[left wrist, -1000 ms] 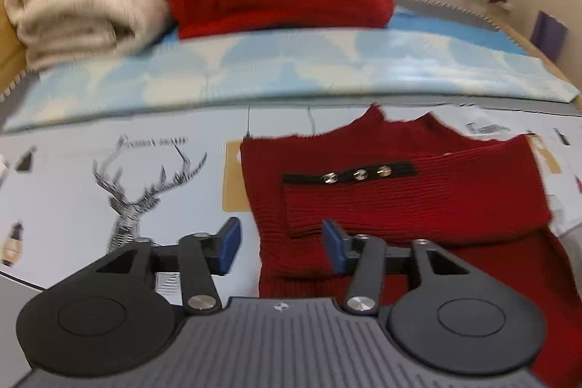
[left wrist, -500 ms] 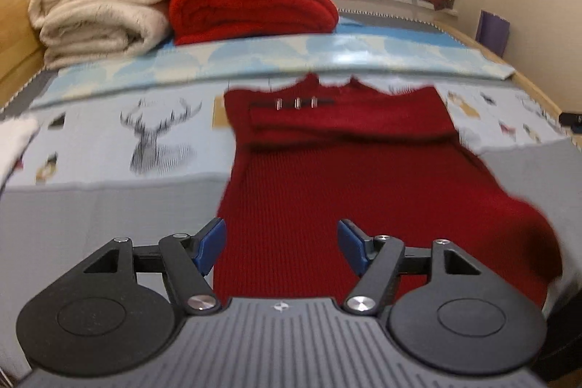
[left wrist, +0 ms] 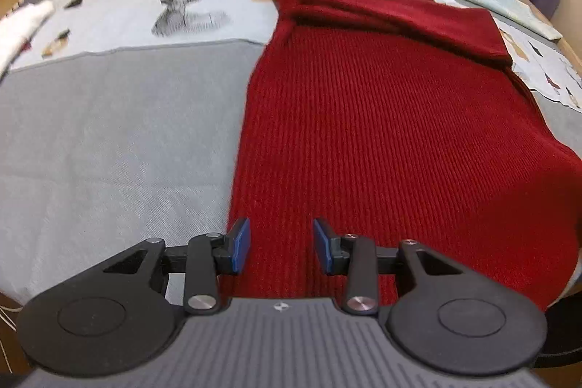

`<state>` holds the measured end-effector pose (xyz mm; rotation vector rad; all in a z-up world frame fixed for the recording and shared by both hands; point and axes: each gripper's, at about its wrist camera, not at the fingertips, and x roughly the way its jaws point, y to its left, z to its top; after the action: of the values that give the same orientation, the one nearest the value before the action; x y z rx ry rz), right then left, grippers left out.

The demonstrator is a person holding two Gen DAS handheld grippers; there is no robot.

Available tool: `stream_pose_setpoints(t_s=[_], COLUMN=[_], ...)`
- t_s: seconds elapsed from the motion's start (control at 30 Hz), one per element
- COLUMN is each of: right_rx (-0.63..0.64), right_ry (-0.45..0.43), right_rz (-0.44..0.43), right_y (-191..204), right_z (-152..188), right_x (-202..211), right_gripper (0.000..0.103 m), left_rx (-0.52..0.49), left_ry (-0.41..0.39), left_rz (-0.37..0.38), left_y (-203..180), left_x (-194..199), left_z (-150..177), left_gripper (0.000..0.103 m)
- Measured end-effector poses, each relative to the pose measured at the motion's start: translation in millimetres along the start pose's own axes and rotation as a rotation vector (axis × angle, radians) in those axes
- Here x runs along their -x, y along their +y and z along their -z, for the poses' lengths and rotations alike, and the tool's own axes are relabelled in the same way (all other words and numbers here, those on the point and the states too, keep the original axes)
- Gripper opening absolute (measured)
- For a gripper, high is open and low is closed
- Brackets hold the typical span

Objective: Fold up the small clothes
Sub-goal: 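Move both open tools along the folded sweater to its hem, then position both tools at the sweater hem and close them on it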

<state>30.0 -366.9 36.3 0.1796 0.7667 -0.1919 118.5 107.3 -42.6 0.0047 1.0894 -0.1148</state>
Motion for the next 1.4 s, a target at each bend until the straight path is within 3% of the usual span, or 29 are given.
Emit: stream_pose_setpoints(t_s=[0.4,0.63,0.7,0.9,1.07,1.4], right_rx=[0.073,0.028,0.016,0.016,0.049,0.086], right_ry=[0.009,0.027,0.061,0.236,0.317,0.390], right_rz=[-0.013,-0.011,-0.006,0.021,0.050,0.065], right_y=[-0.4,-8.9,-10.8,-11.5,-6.2,1.1], right_z=[15.0,14.3,15.4,29.1,35.9,38.8], right_x=[11.1,8.1,2.6,-25.7,-40.6,-54.1], right_gripper=[0.056,0.057,0.057,0.058,0.065,0.066], left_rx=[0.065,0.203,0.232,0.236,0.243,0.235], left_ry=[0.001,0.014,0.025,0.072,0.101,0.154], left_rz=[0.010,0.013,0.011,-0.018,-0.023,-0.036], left_y=[6.1,32.6,37.3,40.2,42.5,45.8], left_x=[6.1,8.6,7.3,-0.3,-5.9,-20.2], left_z=[-1.1,-1.0,-1.5,-1.6,-0.5,-0.2], left_gripper=[0.044,0.045,0.048,0.069,0.069,0.068])
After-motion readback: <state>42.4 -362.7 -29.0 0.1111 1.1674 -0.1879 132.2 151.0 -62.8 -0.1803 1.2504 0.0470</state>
